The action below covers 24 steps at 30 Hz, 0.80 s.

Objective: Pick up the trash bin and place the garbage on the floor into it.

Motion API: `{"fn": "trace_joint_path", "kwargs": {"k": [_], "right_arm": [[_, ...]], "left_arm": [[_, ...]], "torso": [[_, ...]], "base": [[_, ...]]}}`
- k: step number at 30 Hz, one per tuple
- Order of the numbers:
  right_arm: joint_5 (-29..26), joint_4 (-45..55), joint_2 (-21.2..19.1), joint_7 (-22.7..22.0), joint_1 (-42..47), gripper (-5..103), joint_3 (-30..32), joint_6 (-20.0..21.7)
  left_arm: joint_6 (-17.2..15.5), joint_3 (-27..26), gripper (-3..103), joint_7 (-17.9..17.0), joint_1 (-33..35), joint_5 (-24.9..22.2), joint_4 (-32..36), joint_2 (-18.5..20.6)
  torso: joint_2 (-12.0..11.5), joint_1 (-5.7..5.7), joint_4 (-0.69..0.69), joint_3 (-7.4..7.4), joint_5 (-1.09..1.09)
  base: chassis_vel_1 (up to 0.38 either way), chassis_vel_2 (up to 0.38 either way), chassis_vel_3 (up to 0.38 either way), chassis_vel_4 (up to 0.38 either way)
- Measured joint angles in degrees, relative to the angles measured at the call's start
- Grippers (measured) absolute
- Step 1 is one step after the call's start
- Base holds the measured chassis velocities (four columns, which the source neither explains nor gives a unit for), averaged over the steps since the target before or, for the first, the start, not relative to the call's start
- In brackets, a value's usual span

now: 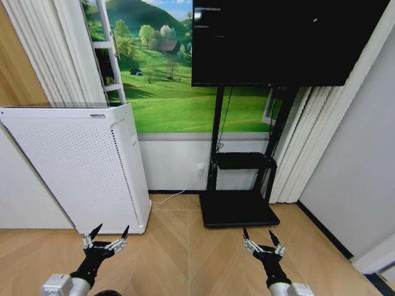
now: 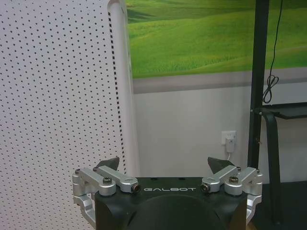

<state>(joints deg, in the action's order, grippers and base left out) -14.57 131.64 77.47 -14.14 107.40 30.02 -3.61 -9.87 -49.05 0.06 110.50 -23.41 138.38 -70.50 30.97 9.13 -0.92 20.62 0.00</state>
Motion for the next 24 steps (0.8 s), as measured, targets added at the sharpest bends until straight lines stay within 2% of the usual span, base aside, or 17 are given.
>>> {"fn": "trace_joint_path", "kwargs": {"k": [24], "right_arm": [[0.00, 0.00, 0.00, 0.00, 0.00, 100, 0.00, 0.00]], "left_arm": [[0.00, 0.00, 100, 0.00, 0.00, 0.00, 0.00, 0.00]], "torso": [[5.85, 2.32, 0.00, 3.53, 0.00]], "base": [[0.000, 0.000, 0.000, 0.000]]}}
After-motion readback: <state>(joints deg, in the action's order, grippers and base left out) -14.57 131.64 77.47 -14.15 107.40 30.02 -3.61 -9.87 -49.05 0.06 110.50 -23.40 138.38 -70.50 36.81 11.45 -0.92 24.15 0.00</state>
